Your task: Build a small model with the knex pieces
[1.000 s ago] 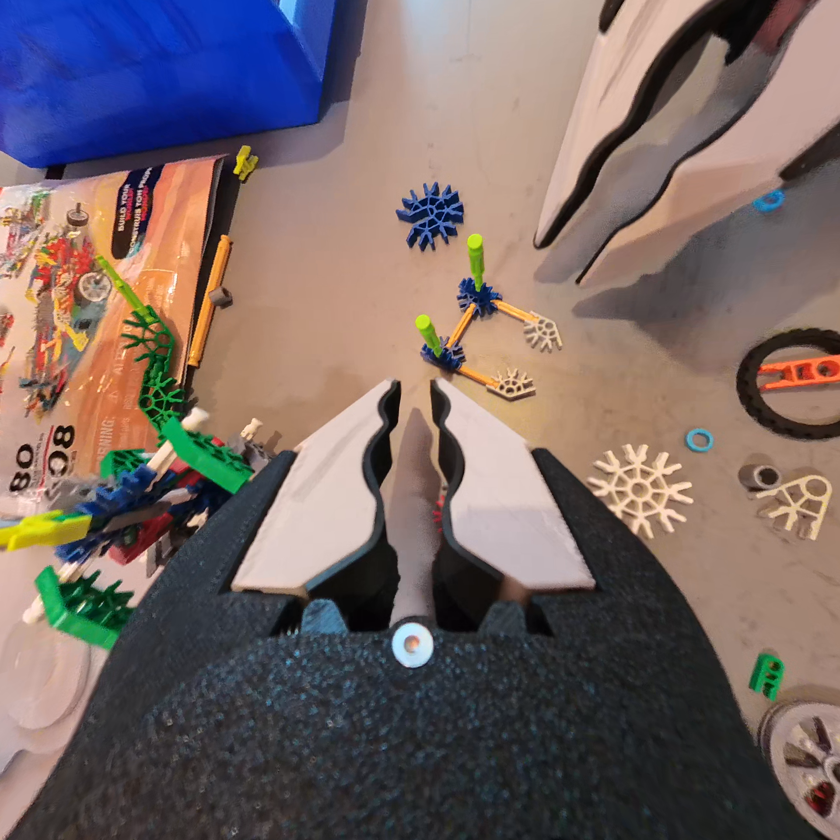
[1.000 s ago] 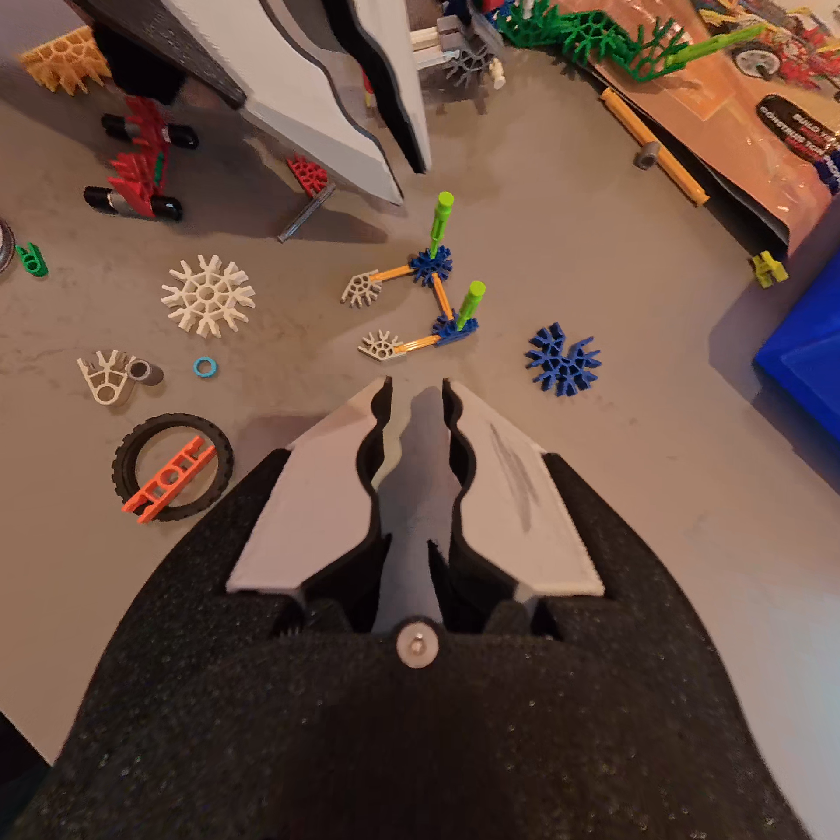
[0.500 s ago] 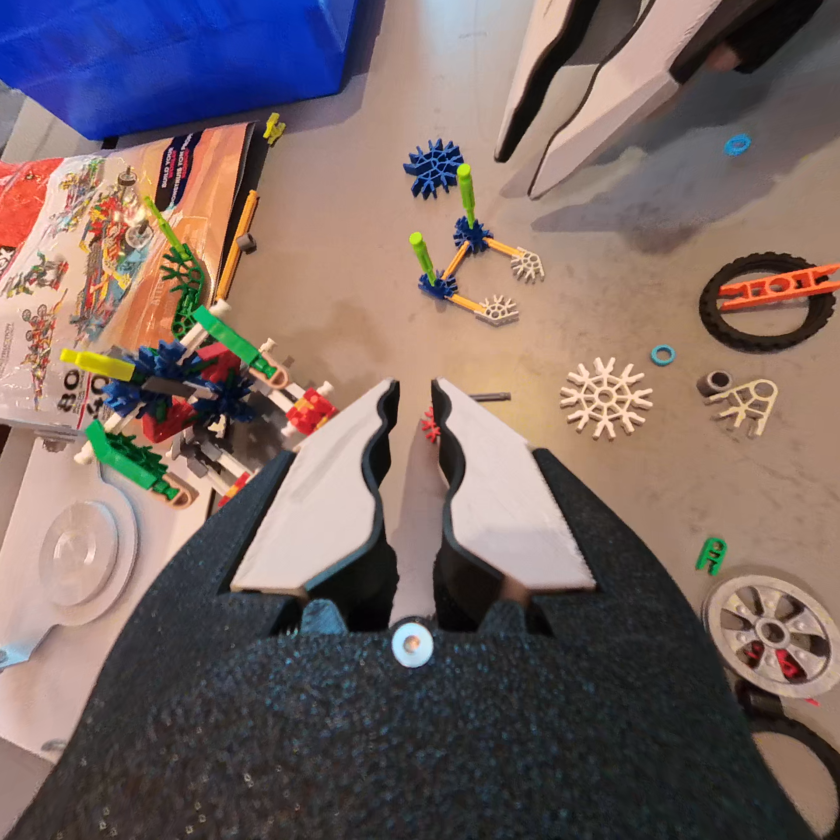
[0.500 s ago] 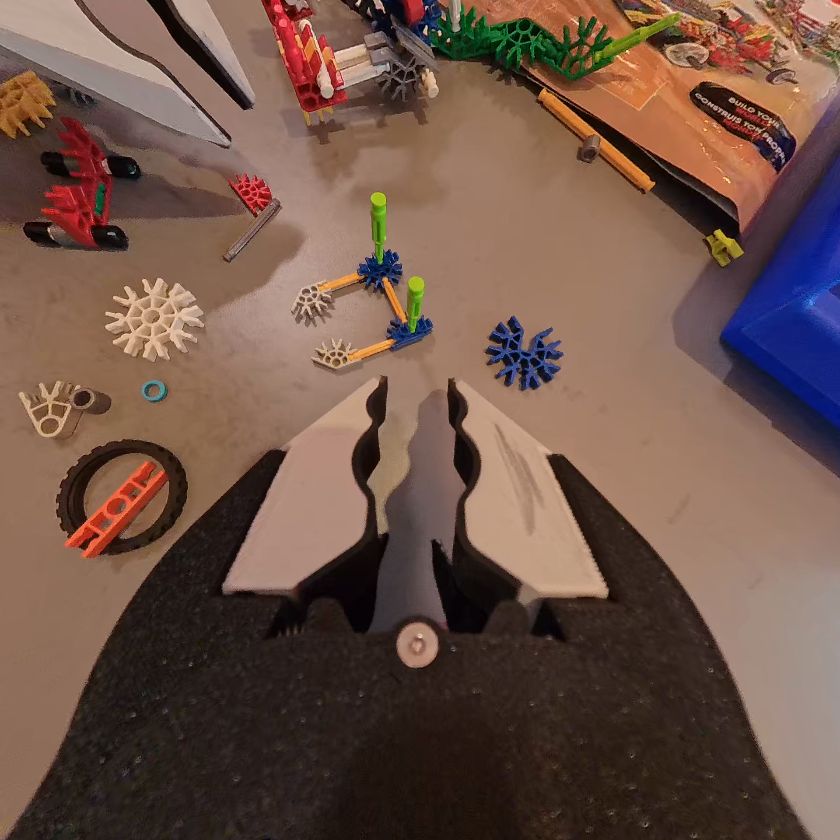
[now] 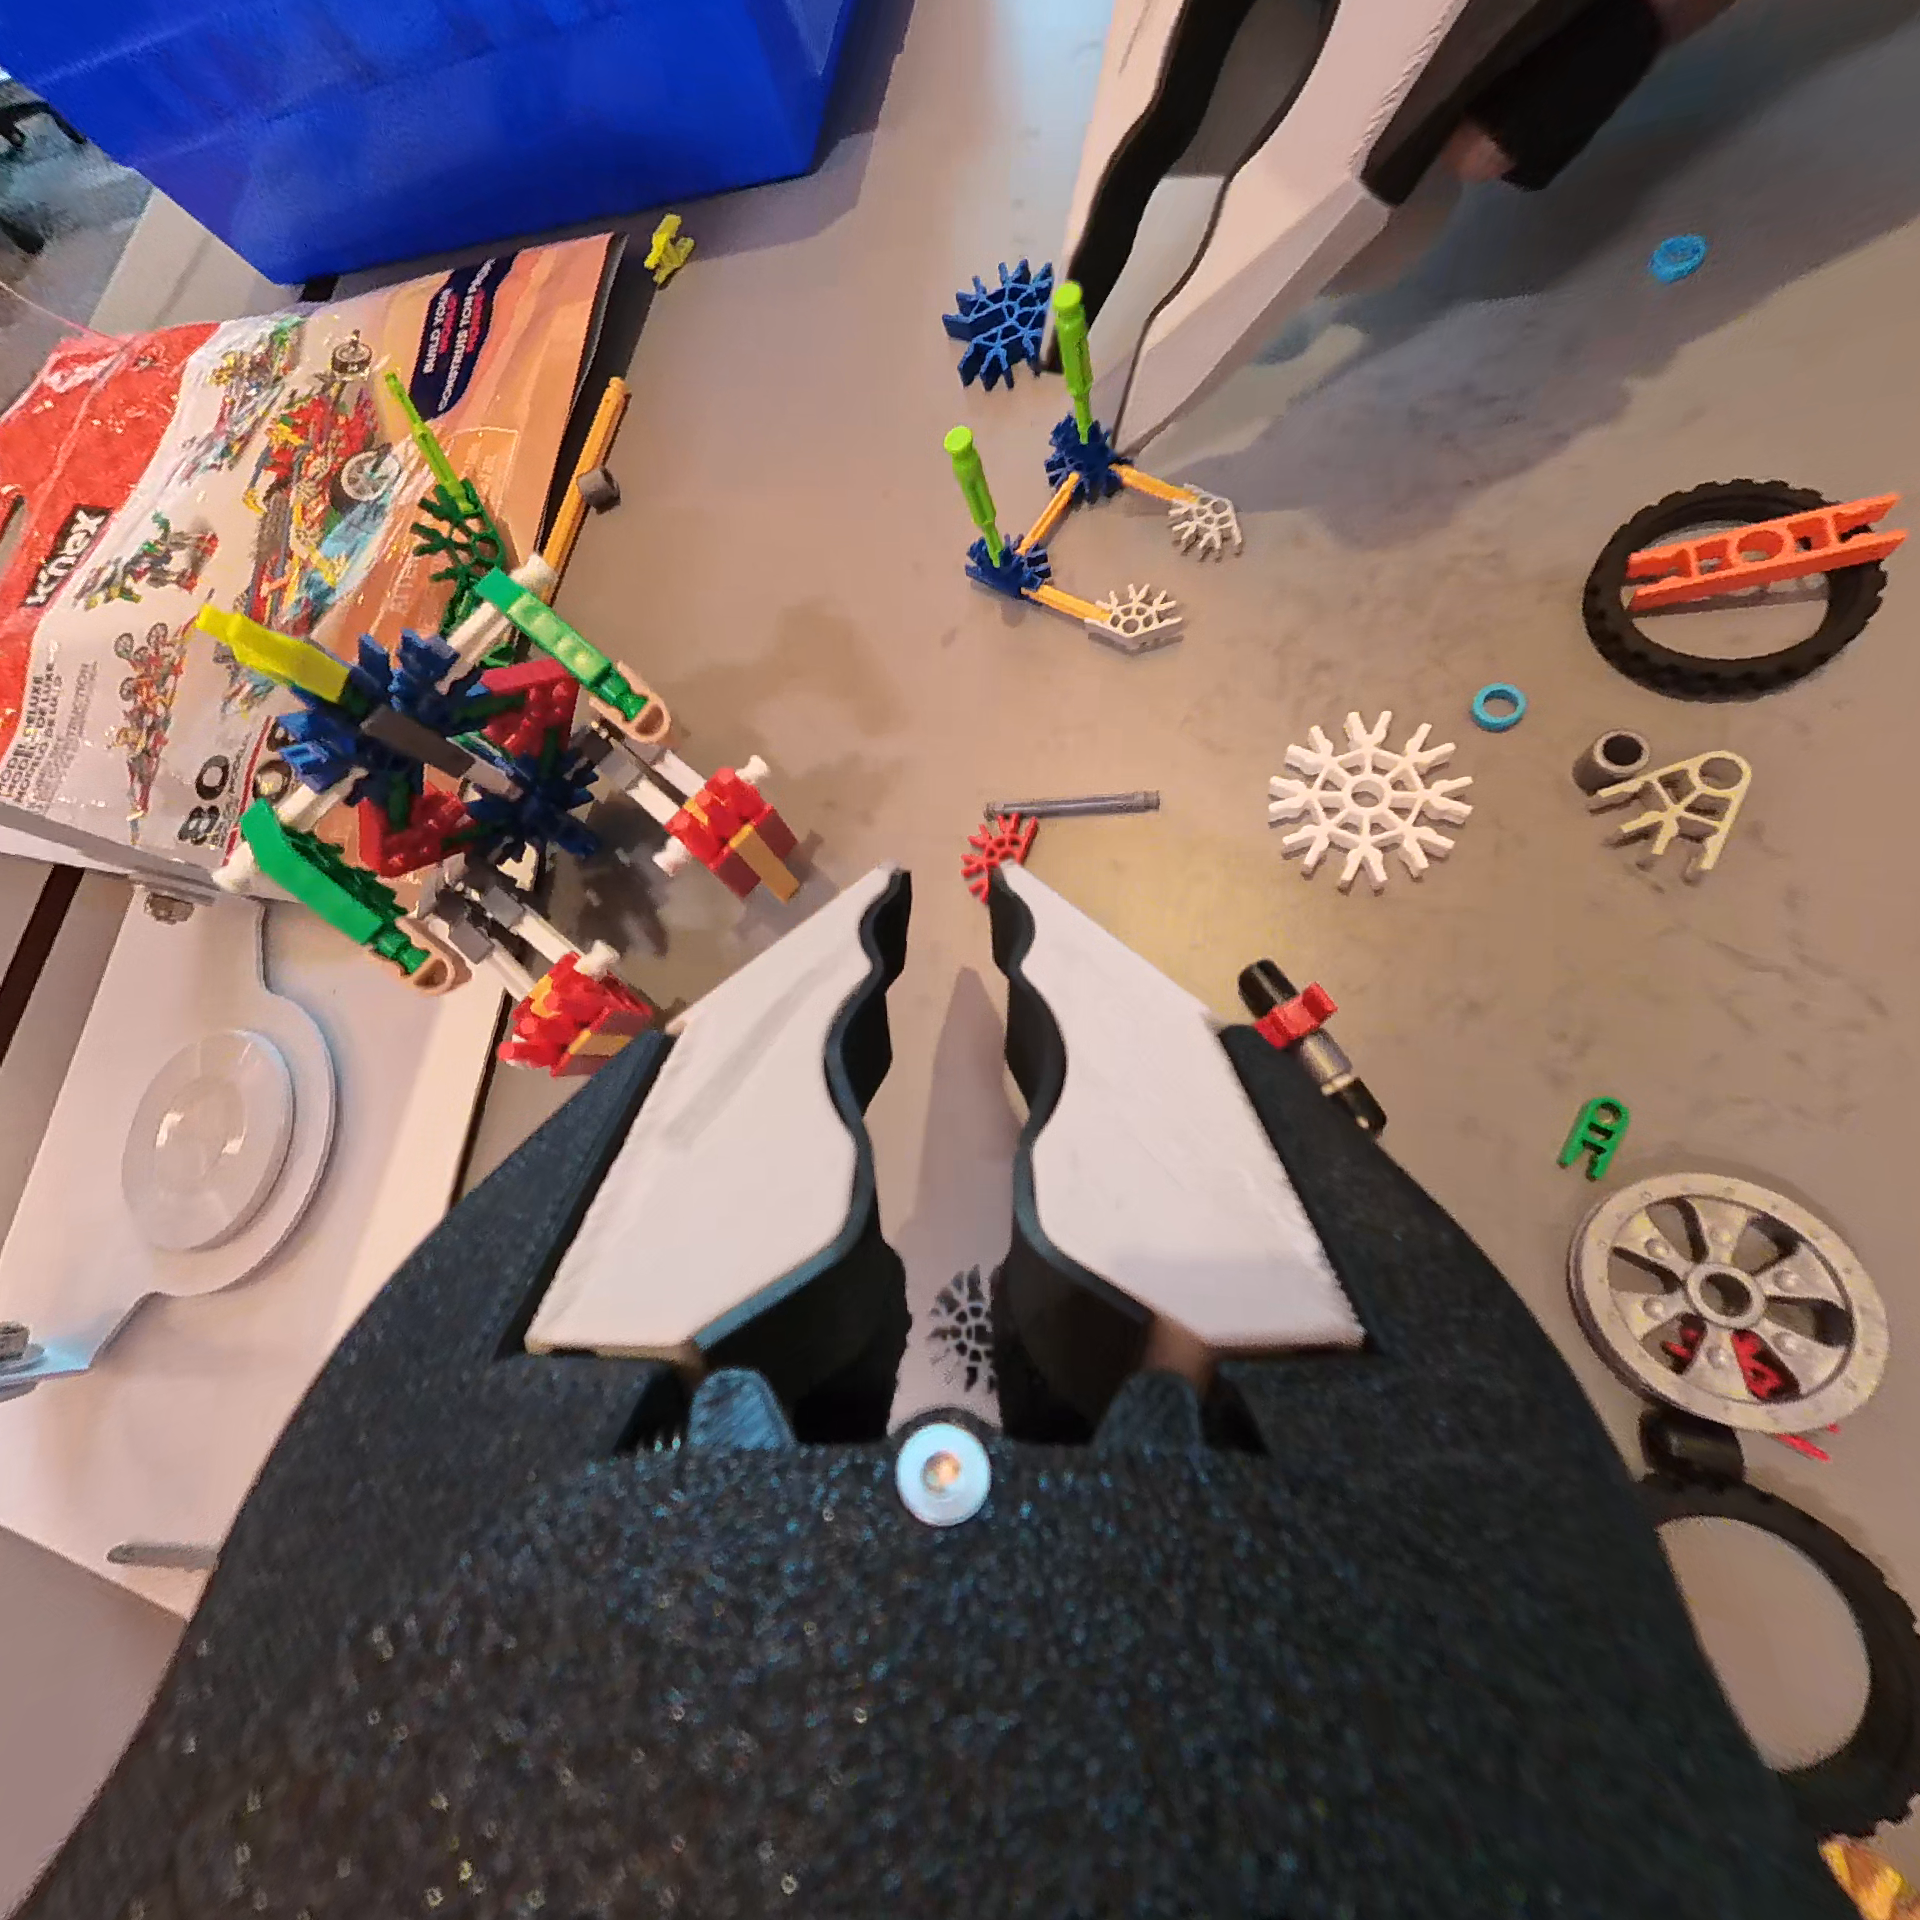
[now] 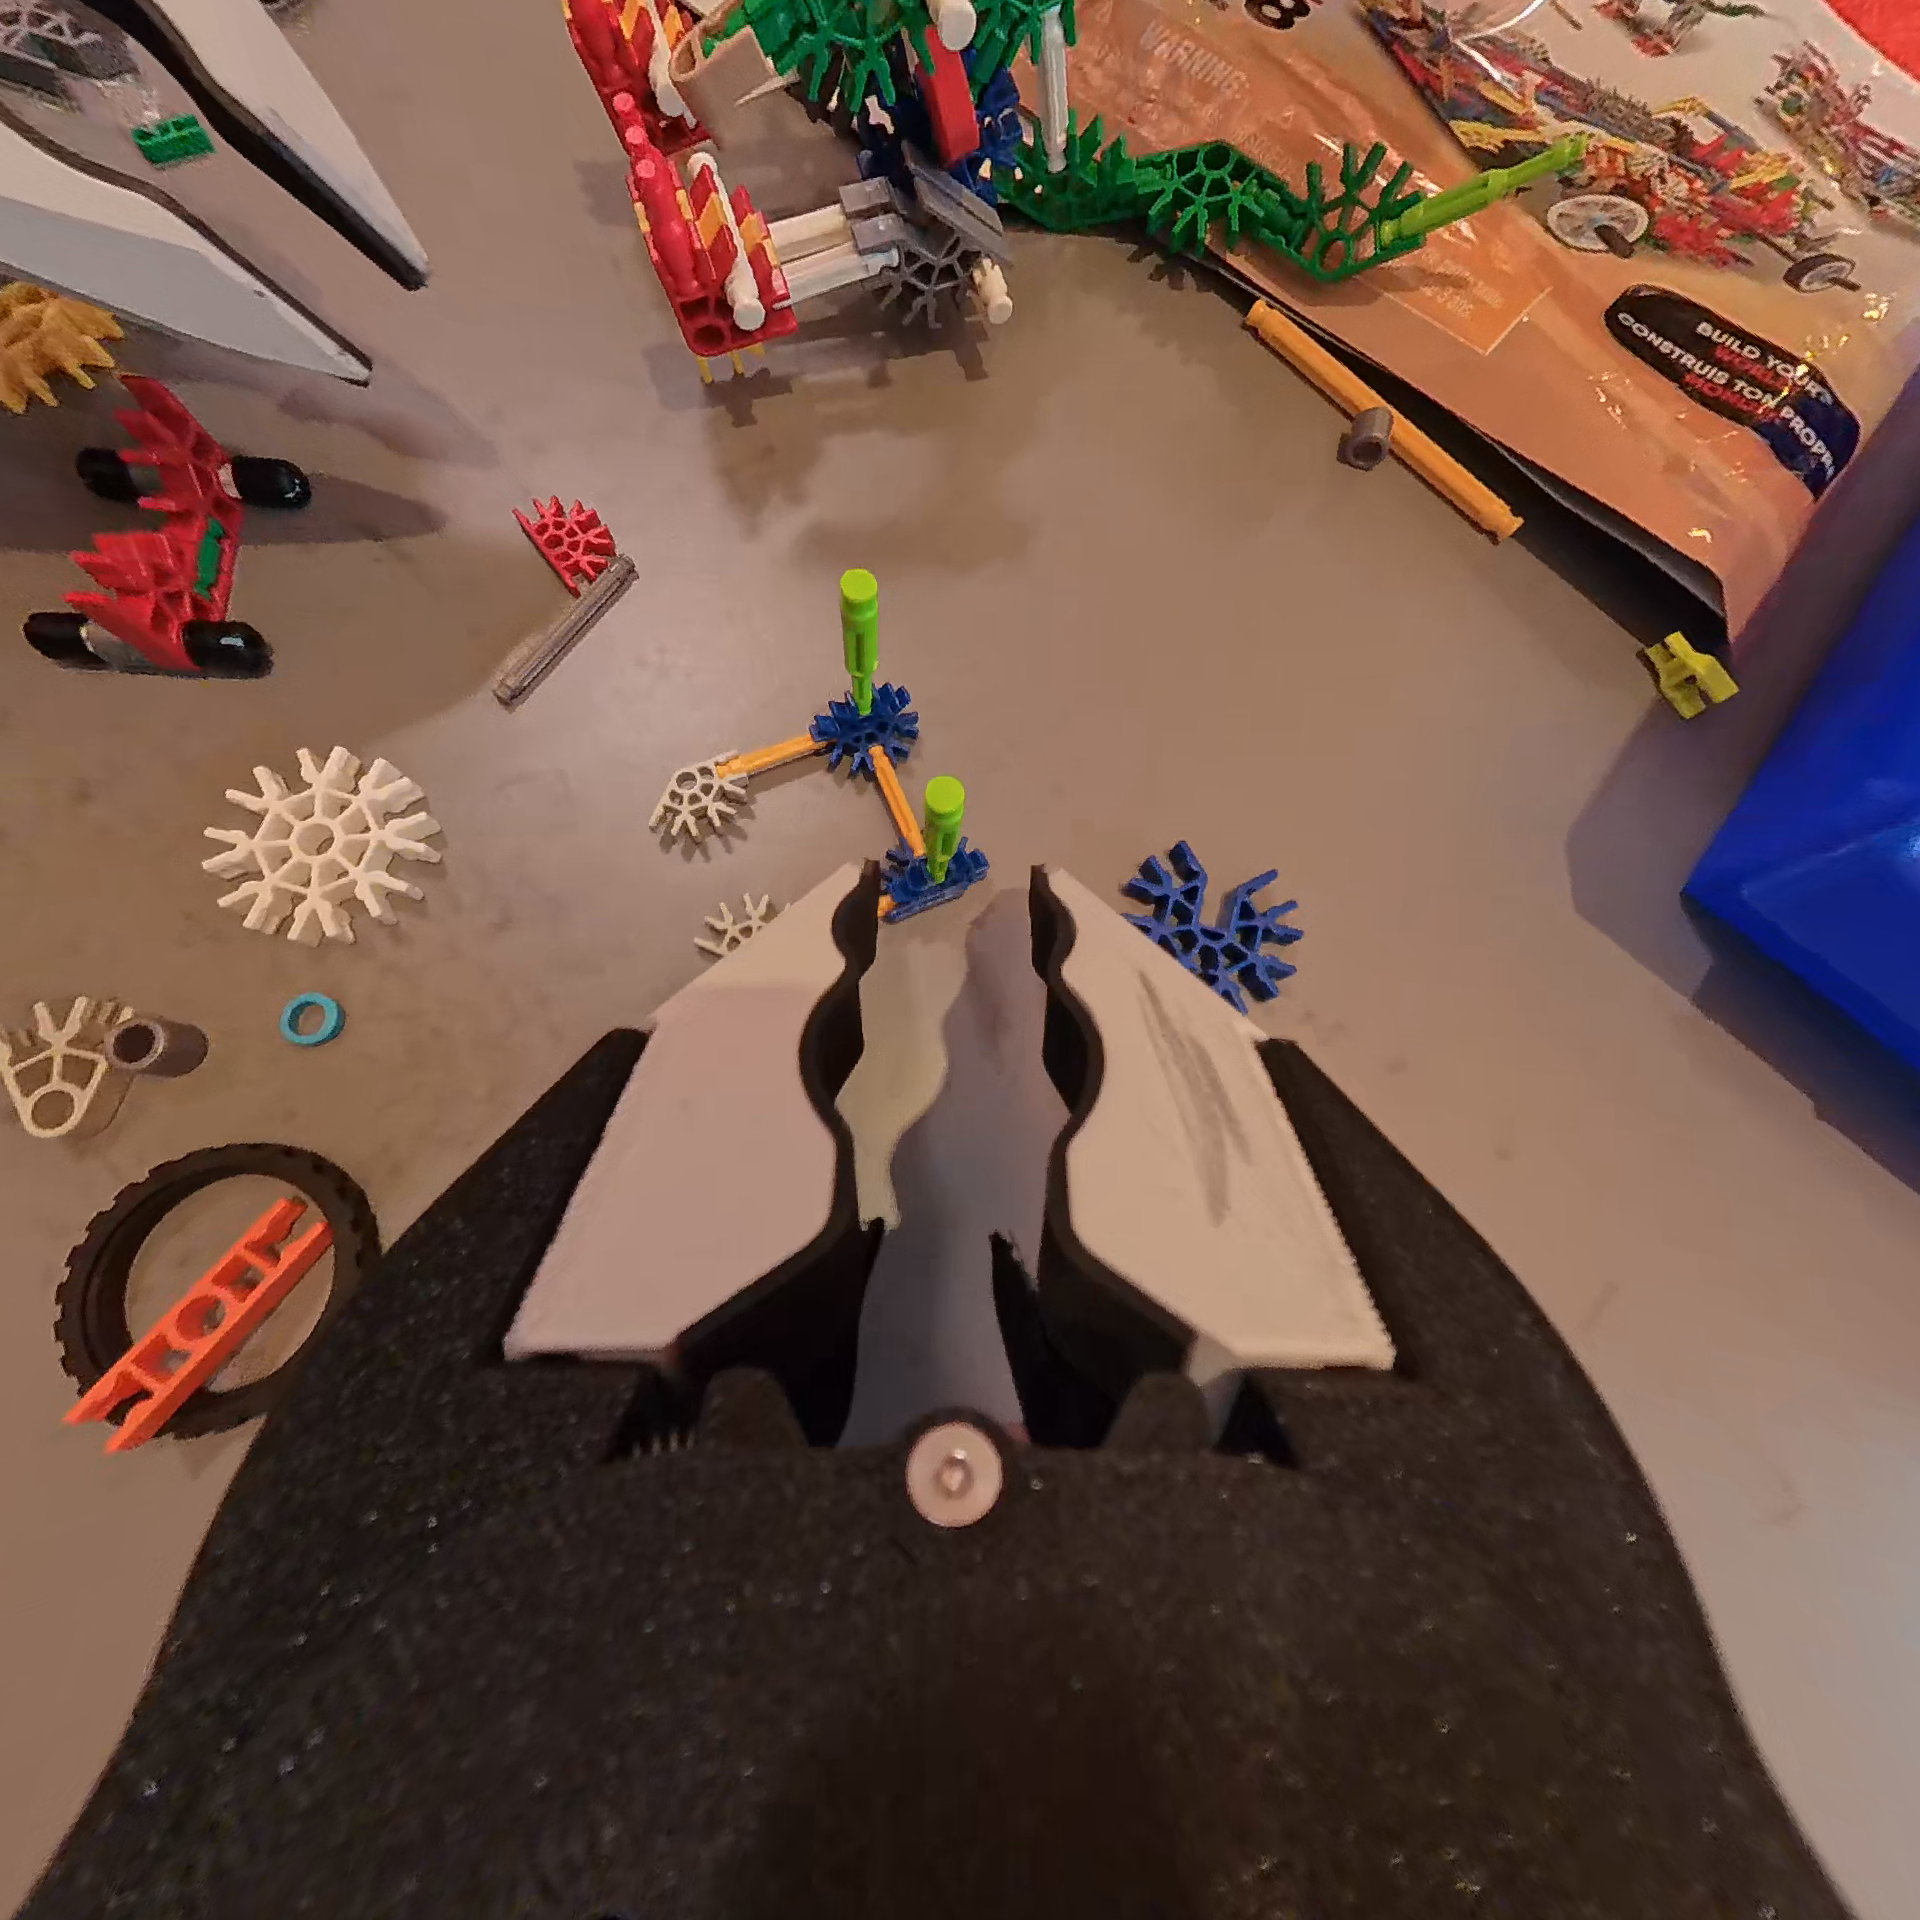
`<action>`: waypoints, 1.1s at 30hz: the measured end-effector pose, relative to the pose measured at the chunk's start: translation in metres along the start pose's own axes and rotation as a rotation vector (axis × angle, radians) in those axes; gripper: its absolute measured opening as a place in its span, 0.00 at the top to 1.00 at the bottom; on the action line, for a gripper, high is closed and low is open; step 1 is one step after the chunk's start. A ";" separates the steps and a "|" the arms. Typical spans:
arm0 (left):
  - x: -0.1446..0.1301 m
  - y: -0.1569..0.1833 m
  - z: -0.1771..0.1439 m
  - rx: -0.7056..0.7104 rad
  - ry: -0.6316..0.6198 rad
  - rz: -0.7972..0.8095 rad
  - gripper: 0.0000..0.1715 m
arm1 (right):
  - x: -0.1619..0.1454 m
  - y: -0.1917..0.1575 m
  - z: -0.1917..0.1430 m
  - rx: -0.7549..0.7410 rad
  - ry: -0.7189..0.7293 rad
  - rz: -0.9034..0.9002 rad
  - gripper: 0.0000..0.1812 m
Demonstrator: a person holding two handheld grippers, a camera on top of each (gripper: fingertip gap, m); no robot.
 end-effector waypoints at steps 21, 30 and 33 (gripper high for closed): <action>-0.021 0.000 -0.026 0.062 0.016 -0.025 0.91 | -0.003 -0.010 -0.001 0.009 -0.007 -0.004 0.88; -0.032 -0.002 -0.043 0.122 0.062 -0.052 0.90 | -0.015 -0.004 -0.007 0.014 0.050 0.060 0.85; -0.036 -0.002 -0.047 0.125 0.072 -0.058 0.89 | -0.015 -0.004 -0.005 0.007 0.033 0.064 0.85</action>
Point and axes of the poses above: each gripper's, where its closed fingertips meet, z out along the fingers, x out of its top, y = z × x across the jaws, the point moved 9 cm from there along -z, back along the fingers, and after that the axes turned 4 degrees about -z, right-handed, at the moved point
